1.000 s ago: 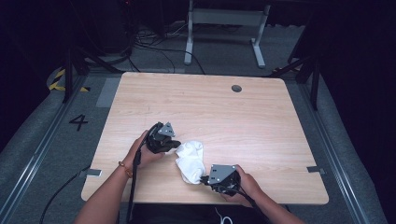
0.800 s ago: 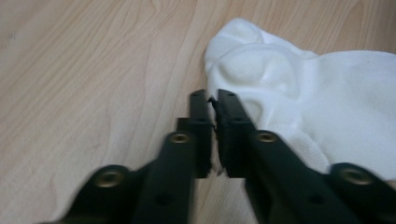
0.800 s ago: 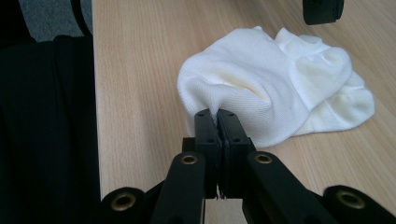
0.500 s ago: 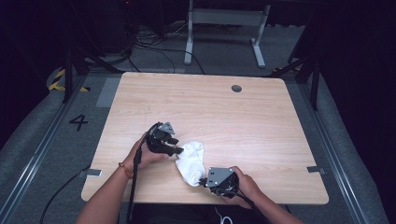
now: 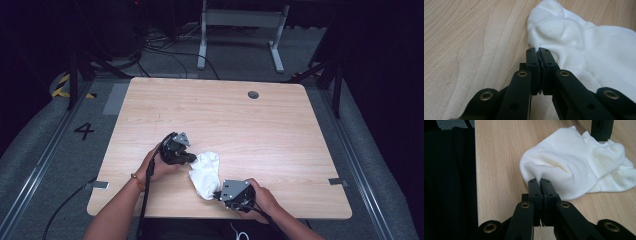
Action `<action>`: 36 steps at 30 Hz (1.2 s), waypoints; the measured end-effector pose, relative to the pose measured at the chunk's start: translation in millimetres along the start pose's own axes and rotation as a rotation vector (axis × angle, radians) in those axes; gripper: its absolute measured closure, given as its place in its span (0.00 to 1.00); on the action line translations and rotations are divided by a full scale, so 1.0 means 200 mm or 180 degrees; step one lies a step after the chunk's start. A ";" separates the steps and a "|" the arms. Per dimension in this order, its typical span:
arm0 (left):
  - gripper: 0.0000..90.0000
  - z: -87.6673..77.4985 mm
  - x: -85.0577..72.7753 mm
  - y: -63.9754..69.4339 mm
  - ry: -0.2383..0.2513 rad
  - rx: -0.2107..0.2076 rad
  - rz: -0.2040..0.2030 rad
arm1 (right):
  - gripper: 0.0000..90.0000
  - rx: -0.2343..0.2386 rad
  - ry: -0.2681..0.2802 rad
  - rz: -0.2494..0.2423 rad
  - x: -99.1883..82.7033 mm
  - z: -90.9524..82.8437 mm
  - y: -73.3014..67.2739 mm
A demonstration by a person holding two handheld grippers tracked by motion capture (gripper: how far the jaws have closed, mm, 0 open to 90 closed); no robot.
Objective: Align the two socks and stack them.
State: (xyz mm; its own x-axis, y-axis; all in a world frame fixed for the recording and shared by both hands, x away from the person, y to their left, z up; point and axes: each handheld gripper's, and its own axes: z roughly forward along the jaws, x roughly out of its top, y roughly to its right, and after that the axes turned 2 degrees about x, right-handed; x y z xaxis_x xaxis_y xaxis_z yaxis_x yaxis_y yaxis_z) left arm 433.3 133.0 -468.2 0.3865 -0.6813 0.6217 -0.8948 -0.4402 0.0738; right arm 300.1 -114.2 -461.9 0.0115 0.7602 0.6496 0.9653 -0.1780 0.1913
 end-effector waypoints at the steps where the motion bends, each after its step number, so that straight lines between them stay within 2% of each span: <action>1: 0.98 0.00 0.00 0.01 -0.0002 0.0043 0.0020 | 0.98 -0.0005 0.0005 0.0000 0.00 0.00 0.00; 5: 0.98 -0.03 0.01 0.01 0.0050 0.0150 0.0077 | 0.98 -0.0038 0.0031 0.0032 0.00 -0.01 0.01; 9: 0.98 -0.09 0.04 0.00 0.0199 0.0159 0.0082 | 0.98 -0.0069 0.0065 0.0028 0.00 -0.03 0.01; 15: 0.98 -0.12 0.11 -0.01 0.0189 0.0154 0.0171 | 0.98 -0.0082 0.0130 0.0048 0.03 -0.04 0.01; 16: 0.98 -0.12 0.13 -0.02 0.0166 0.0169 0.0229 | 0.98 -0.0076 0.0136 0.0038 0.04 -0.03 0.01; 17: 0.98 -0.12 0.14 -0.02 0.0156 0.0155 0.0233 | 0.98 -0.0066 0.0143 0.0016 0.05 -0.03 0.01; 21: 0.98 -0.08 0.22 -0.03 0.0046 0.0081 0.0394 | 0.98 -0.0061 0.0153 -0.0013 0.09 -0.02 0.00; 25: 0.98 -0.04 0.26 -0.02 -0.0044 0.0069 0.0459 | 0.98 -0.0049 0.0103 -0.0014 0.09 0.01 0.00; 26: 0.98 -0.02 0.28 -0.02 -0.0110 0.0076 0.0527 | 0.98 -0.0044 0.0093 -0.0014 0.09 0.01 0.00; 31: 0.98 0.06 0.30 -0.01 -0.0230 0.0079 0.0557 | 0.98 -0.0040 0.0074 0.0030 0.08 0.04 0.00; 33: 0.97 0.08 0.30 -0.01 -0.0249 0.0085 0.0591 | 0.98 -0.0035 0.0065 0.0017 0.08 0.06 0.00; 36: 0.97 0.09 0.30 -0.02 -0.0229 0.0108 0.0563 | 0.98 -0.0043 0.0049 0.0013 0.09 0.07 0.00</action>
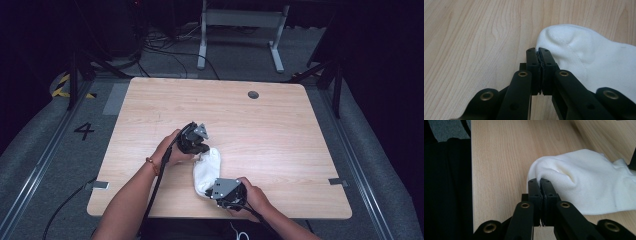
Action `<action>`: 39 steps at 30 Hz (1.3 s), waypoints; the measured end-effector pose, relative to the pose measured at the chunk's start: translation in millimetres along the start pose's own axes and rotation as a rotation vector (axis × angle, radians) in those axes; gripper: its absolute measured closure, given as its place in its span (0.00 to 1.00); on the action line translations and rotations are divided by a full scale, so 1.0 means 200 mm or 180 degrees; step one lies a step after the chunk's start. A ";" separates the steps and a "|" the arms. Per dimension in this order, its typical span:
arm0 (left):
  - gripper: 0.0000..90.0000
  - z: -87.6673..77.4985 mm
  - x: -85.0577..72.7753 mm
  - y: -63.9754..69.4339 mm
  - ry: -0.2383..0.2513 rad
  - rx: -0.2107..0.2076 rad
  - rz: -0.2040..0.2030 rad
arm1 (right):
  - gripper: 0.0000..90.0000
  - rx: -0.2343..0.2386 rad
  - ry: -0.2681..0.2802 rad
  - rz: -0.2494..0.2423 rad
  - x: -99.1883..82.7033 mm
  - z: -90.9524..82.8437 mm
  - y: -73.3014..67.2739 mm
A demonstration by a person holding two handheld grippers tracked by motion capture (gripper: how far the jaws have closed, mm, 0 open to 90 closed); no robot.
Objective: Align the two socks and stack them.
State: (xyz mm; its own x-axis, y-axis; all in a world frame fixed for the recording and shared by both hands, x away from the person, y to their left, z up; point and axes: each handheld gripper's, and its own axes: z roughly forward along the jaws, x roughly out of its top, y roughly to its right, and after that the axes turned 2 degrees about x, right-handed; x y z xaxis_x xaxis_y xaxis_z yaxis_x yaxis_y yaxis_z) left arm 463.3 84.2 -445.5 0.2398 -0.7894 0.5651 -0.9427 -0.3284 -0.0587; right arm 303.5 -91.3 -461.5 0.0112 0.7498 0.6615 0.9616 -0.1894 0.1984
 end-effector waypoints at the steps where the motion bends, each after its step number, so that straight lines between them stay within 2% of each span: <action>1: 0.96 0.00 0.00 0.00 -0.0010 0.0023 -0.0034 | 0.98 0.0002 -0.0008 0.0022 0.00 0.01 0.00; 4: 0.92 0.02 -0.01 0.00 -0.0062 0.0028 -0.0044 | 0.97 0.0065 -0.0001 0.0075 -0.01 0.01 0.01; 6: 0.83 0.02 -0.01 0.00 -0.0047 0.0113 -0.0095 | 0.93 0.0093 0.0002 0.0098 -0.02 0.02 0.01; 7: 0.78 0.01 -0.01 0.00 -0.0010 0.0124 -0.0135 | 0.87 0.0094 0.0007 0.0118 -0.02 0.01 0.01; 8: 0.77 0.01 -0.01 0.00 -0.0010 0.0124 -0.0135 | 0.87 0.0094 0.0007 0.0118 -0.02 0.01 0.01; 10: 0.72 -0.05 -0.02 0.00 0.0168 0.0181 -0.0223 | 0.80 0.0116 0.0029 0.0124 -0.02 0.00 0.01; 11: 0.69 -0.08 -0.03 0.01 0.0241 0.0167 -0.0252 | 0.76 0.0108 0.0037 0.0129 -0.02 -0.02 0.01; 14: 0.68 -0.15 -0.04 0.06 0.0348 0.0148 -0.0177 | 0.69 0.0072 0.0079 0.0165 -0.02 -0.06 0.01; 18: 0.65 -0.19 -0.09 0.13 0.0376 0.0111 -0.0176 | 0.67 -0.0011 0.0184 0.0274 -0.02 -0.13 0.05; 19: 0.65 -0.20 -0.11 0.16 0.0437 0.0067 -0.0195 | 0.67 -0.0045 0.0195 0.0287 -0.02 -0.15 0.06; 21: 0.63 -0.21 -0.12 0.18 0.0415 0.0075 -0.0173 | 0.67 -0.0103 0.0237 0.0354 -0.03 -0.17 0.10; 22: 0.62 -0.22 -0.15 0.22 0.0418 0.0073 -0.0187 | 0.67 -0.0137 0.0238 0.0384 -0.04 -0.19 0.12; 26: 0.61 -0.23 -0.20 0.30 0.0438 0.0024 -0.0187 | 0.66 -0.0267 0.0284 0.0553 -0.07 -0.21 0.21; 27: 0.61 -0.23 -0.21 0.32 0.0423 0.0014 -0.0211 | 0.66 -0.0305 0.0275 0.0560 -0.08 -0.20 0.23; 30: 0.60 -0.22 -0.22 0.40 0.0408 0.0015 -0.0168 | 0.67 -0.0431 0.0259 0.0580 -0.09 -0.19 0.31; 33: 0.60 -0.21 -0.23 0.45 0.0418 0.0025 -0.0140 | 0.69 -0.0536 0.0197 0.0487 -0.08 -0.16 0.37; 34: 0.61 -0.20 -0.23 0.47 0.0414 0.0018 -0.0114 | 0.71 -0.0598 0.0155 0.0441 -0.07 -0.14 0.40; 37: 0.70 -0.17 -0.24 0.50 0.0375 -0.0045 -0.0075 | 0.76 -0.0613 0.0148 0.0481 -0.07 -0.08 0.47; 38: 0.73 -0.15 -0.24 0.52 0.0314 -0.0092 -0.0021 | 0.78 -0.0602 0.0148 0.0509 -0.08 -0.05 0.49; 39: 0.75 -0.14 -0.24 0.53 0.0287 -0.0125 -0.0027 | 0.79 -0.0585 0.0161 0.0533 -0.08 -0.04 0.50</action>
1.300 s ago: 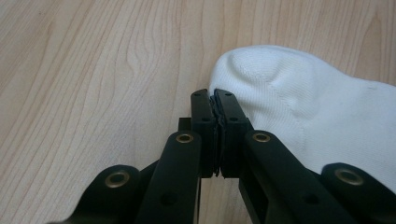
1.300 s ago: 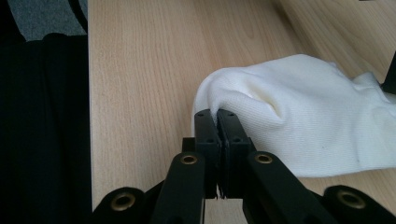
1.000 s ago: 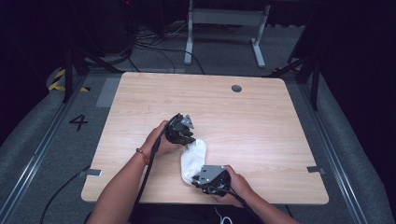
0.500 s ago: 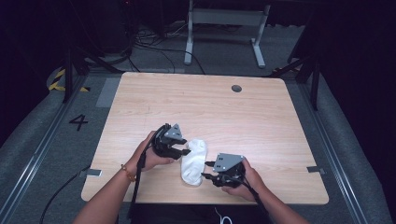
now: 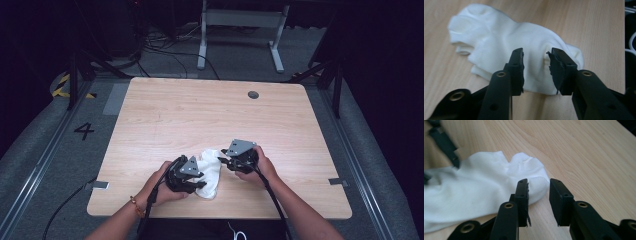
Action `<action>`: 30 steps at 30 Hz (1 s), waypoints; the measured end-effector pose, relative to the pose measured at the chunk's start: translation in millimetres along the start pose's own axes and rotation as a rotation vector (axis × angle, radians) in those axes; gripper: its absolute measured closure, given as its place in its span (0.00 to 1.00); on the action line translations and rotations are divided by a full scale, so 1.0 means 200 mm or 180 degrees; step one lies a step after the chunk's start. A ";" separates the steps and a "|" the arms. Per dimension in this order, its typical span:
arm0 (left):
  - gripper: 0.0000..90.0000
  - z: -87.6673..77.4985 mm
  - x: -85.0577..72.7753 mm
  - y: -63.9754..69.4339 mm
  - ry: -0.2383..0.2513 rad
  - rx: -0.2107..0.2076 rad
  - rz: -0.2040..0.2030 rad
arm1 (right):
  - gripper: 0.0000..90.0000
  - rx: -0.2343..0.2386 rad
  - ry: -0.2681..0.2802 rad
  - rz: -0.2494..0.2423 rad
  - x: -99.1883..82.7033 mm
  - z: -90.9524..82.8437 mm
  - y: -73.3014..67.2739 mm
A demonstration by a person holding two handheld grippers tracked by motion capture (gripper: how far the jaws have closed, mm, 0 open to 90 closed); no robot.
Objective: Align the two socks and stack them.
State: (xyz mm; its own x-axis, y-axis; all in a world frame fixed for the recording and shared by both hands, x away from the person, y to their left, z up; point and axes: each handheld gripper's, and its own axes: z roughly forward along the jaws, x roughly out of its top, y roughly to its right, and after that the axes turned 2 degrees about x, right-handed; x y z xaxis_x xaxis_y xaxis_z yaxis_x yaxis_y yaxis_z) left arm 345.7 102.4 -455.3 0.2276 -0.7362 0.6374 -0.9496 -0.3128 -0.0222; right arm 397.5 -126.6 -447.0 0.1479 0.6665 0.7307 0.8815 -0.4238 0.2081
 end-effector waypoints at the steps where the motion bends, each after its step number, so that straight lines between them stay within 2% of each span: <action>1: 0.77 0.00 0.00 0.00 0.0000 0.0000 0.0000 | 0.80 0.0042 0.0010 0.0021 0.00 0.02 0.01; 2: 0.79 0.02 -0.01 0.01 -0.0048 -0.0051 0.0018 | 0.81 0.0032 -0.0001 0.0003 -0.01 0.05 0.01; 4: 0.80 0.04 -0.01 0.02 -0.0093 -0.0060 0.0039 | 0.83 0.0033 -0.0022 -0.0014 -0.01 0.08 0.02; 8: 0.80 0.05 -0.02 0.01 -0.0064 -0.0107 -0.0028 | 0.84 0.0077 -0.0040 0.0047 -0.01 0.14 0.03; 11: 0.80 0.05 -0.02 0.02 -0.0065 -0.0101 -0.0015 | 0.84 0.0062 -0.0138 -0.0005 -0.02 0.18 0.02; 16: 0.80 0.07 -0.01 0.03 -0.0033 -0.0149 -0.0018 | 0.85 0.0114 -0.0119 0.0117 -0.03 0.20 0.03; 18: 0.80 0.07 -0.01 0.03 -0.0023 -0.0162 -0.0008 | 0.86 0.0112 -0.0131 0.0107 -0.02 0.20 0.03; 19: 0.80 0.08 0.00 0.05 -0.0034 -0.0163 0.0040 | 0.86 0.0101 -0.0136 0.0084 -0.02 0.20 0.03; 21: 0.78 0.08 0.01 0.06 -0.0040 -0.0110 0.0137 | 0.84 0.0080 -0.0146 0.0071 -0.02 0.20 0.03; 24: 0.66 0.07 0.03 0.06 -0.0059 -0.0069 0.0179 | 0.77 0.0035 -0.0157 0.0056 -0.02 0.18 0.03; 27: 0.63 0.01 0.03 0.03 0.0122 0.0008 0.0095 | 0.77 0.0071 0.0010 0.0134 -0.02 0.11 0.03; 30: 0.61 -0.05 0.02 -0.02 0.0224 0.0129 0.0004 | 0.82 0.0222 0.0127 0.0068 -0.03 0.00 0.01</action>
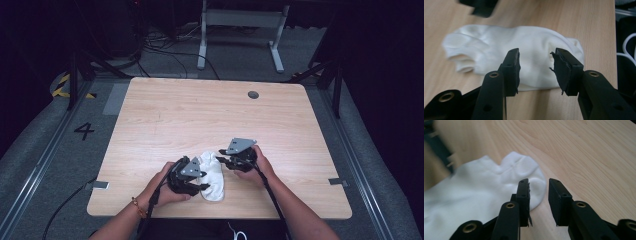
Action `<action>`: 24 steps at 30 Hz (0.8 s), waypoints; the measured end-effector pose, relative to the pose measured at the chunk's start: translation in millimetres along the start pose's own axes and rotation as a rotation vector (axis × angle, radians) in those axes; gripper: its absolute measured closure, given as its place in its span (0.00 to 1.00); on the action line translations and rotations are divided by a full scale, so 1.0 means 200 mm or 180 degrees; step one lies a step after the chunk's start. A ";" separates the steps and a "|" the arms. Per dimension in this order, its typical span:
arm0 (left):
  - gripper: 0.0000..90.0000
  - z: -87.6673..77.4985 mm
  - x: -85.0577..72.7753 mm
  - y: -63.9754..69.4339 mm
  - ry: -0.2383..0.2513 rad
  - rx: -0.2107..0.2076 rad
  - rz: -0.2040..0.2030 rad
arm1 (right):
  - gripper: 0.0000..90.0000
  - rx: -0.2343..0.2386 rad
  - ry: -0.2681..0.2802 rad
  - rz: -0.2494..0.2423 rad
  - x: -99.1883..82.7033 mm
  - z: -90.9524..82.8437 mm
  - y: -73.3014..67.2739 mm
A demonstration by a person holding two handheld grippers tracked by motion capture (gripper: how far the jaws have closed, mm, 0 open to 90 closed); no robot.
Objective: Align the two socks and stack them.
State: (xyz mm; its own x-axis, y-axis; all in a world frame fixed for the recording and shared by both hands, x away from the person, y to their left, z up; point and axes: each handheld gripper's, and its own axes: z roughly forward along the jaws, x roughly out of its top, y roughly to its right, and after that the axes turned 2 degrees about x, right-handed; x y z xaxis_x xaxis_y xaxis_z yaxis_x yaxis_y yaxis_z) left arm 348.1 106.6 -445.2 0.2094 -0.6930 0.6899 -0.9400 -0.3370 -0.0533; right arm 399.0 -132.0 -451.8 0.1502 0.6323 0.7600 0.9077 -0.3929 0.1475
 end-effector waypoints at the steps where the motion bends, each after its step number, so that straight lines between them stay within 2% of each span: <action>1: 0.61 -0.01 0.00 -0.01 0.0010 0.0028 -0.0018 | 0.84 0.0094 0.0001 -0.0067 -0.01 -0.03 -0.02; 5: 0.60 -0.01 -0.02 -0.06 -0.0028 0.0141 -0.0074 | 0.86 0.0405 0.0044 -0.0171 -0.05 -0.13 -0.11; 6: 0.60 -0.01 -0.02 -0.06 -0.0028 0.0141 -0.0074 | 0.86 0.0450 0.0065 -0.0197 -0.06 -0.15 -0.14; 9: 0.60 0.03 -0.05 -0.10 -0.0180 0.0204 -0.0056 | 0.87 0.0569 0.0149 -0.0332 -0.07 -0.20 -0.23; 12: 0.59 0.05 -0.06 -0.11 -0.0201 0.0234 -0.0092 | 0.87 0.0681 0.0187 -0.0456 -0.06 -0.22 -0.32; 15: 0.59 0.07 -0.08 -0.13 -0.0253 0.0270 -0.0107 | 0.86 0.0811 0.0231 -0.0548 -0.05 -0.21 -0.39; 17: 0.57 0.08 -0.08 -0.13 -0.0295 0.0291 -0.0096 | 0.85 0.0813 0.0226 -0.0604 -0.05 -0.19 -0.41; 18: 0.58 0.09 -0.10 -0.14 -0.0244 0.0272 -0.0172 | 0.85 0.0830 0.0170 -0.0664 -0.06 -0.16 -0.44; 24: 0.58 0.09 -0.10 -0.15 -0.0224 0.0249 -0.0171 | 0.81 0.0864 0.0063 -0.0720 -0.09 -0.09 -0.45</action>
State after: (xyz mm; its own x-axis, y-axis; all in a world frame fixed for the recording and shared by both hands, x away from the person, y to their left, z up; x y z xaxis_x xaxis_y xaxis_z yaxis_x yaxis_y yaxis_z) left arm 376.8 119.0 -470.4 0.2798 -0.7147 0.6410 -0.9036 -0.4216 -0.0756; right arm 307.1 -120.2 -467.5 -0.0717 0.6689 0.7399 0.9886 -0.0510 0.1419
